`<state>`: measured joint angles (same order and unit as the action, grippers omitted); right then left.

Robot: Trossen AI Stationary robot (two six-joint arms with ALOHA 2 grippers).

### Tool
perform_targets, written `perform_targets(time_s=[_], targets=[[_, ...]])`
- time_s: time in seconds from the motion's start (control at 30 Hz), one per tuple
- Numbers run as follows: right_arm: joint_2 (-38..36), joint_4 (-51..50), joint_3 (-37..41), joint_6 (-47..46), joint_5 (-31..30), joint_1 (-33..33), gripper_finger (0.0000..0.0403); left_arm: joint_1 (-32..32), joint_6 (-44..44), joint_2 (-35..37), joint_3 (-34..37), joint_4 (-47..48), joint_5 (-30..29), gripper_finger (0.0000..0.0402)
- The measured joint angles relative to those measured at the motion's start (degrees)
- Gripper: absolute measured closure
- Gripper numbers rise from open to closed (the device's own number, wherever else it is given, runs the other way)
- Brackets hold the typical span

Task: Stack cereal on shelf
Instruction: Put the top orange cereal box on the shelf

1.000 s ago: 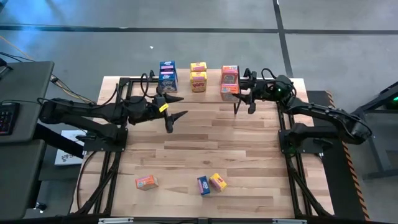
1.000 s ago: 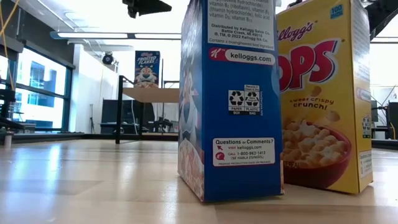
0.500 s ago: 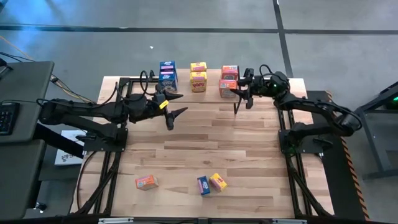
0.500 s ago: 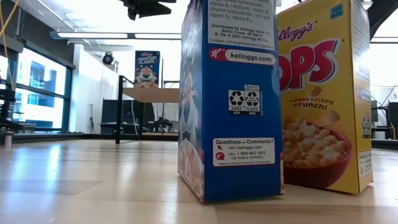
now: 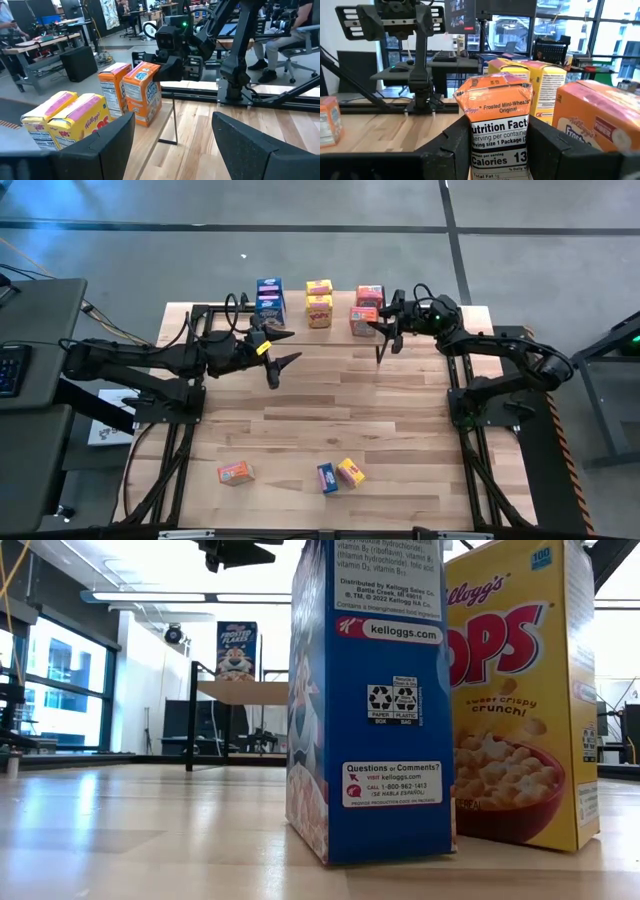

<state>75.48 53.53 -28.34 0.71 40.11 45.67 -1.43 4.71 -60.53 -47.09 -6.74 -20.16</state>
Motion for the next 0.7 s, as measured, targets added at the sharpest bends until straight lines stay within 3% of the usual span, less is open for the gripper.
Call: perform_targets(time_s=[0.7], targets=[[0.0,-0.99,-0.02,-1.82,-0.79,1.72,0.0258,0.0,0.0,0.0,0.0,0.0,0.02,0.0147]])
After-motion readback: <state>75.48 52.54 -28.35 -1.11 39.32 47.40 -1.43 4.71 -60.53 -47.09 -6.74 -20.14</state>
